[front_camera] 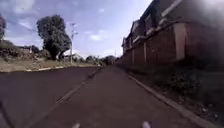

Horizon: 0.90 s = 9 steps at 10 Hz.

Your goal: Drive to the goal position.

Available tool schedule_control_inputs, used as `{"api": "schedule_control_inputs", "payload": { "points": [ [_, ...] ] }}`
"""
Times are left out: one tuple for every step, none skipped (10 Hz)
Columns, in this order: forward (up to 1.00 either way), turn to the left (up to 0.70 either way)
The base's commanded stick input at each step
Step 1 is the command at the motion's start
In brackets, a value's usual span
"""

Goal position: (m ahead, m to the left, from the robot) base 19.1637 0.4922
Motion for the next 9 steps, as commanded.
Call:
{"api": "schedule_control_inputs", "payload": {
  "points": [
    [0.7, 0.0],
    [0.7, 0.0],
    [0.7, 0.0],
    [0.7, 0.0],
    [0.7, 0.0],
    [0.7, 0.0],
    [0.7, 0.0],
    [0.7, 0.0],
    [0.7, 0.0]
  ]
}}
